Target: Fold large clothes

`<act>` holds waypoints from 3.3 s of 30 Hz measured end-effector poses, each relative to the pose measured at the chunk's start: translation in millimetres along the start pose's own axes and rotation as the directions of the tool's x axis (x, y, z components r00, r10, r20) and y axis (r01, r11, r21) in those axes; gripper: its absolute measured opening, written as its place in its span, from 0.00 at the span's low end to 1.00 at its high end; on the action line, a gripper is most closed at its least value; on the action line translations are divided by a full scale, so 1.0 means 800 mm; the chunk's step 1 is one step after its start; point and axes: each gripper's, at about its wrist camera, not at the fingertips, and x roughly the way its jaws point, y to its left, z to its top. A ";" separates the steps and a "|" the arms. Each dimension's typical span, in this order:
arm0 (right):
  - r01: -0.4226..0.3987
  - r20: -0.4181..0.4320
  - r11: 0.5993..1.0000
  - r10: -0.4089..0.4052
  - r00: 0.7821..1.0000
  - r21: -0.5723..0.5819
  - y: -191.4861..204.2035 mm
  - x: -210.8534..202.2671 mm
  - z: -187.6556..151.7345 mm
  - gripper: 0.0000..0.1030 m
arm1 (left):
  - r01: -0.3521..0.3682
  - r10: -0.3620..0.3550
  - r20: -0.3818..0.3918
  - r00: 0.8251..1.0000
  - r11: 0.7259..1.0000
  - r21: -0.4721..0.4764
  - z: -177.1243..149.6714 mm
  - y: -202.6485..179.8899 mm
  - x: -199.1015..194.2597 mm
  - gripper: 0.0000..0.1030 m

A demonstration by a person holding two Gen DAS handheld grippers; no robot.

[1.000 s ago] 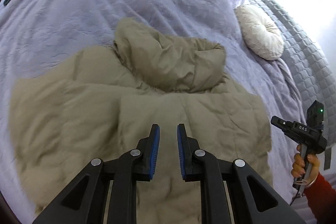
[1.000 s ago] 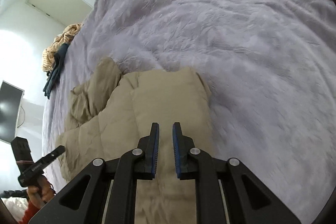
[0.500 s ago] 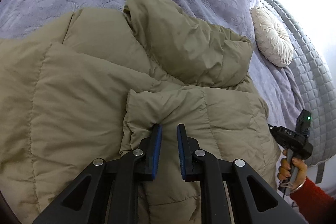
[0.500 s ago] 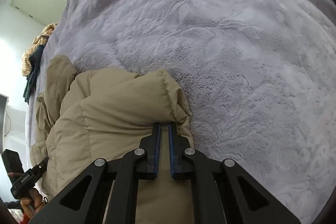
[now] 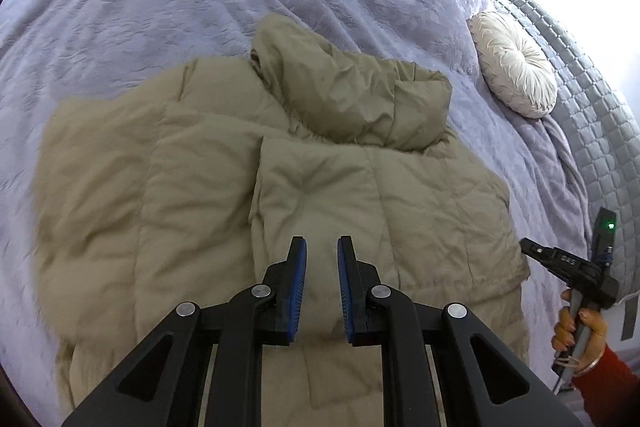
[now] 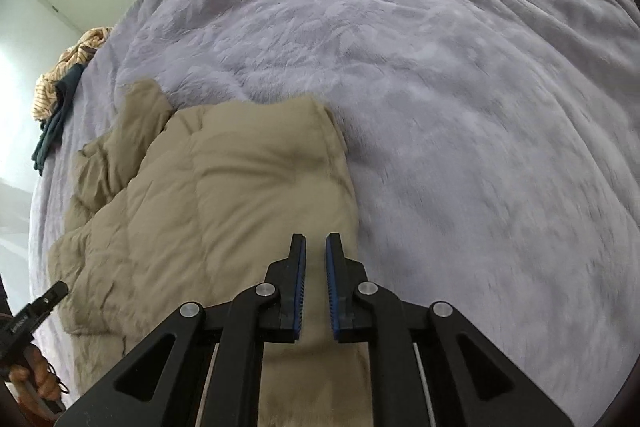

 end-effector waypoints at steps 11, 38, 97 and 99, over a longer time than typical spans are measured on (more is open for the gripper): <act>-0.012 -0.063 0.999 0.013 0.998 0.031 -0.015 -0.047 -0.088 0.11 | -0.091 0.091 -0.052 0.994 0.996 0.003 -0.075 -0.016 -0.024 0.17; -0.083 -0.166 0.992 0.097 0.981 0.091 -0.029 -0.100 -0.169 0.55 | -0.273 0.274 -0.036 0.961 0.962 0.025 -0.160 -0.084 -0.110 0.92; -0.245 -0.041 0.686 0.372 0.927 0.685 -0.083 -0.148 -0.441 0.90 | 0.192 -0.325 -0.221 0.919 0.861 -0.470 -0.408 0.157 -0.170 0.91; -0.266 -0.013 0.658 0.387 0.922 0.705 -0.091 -0.140 -0.438 0.90 | 0.185 -0.317 -0.209 0.925 0.857 -0.482 -0.403 0.153 -0.158 0.91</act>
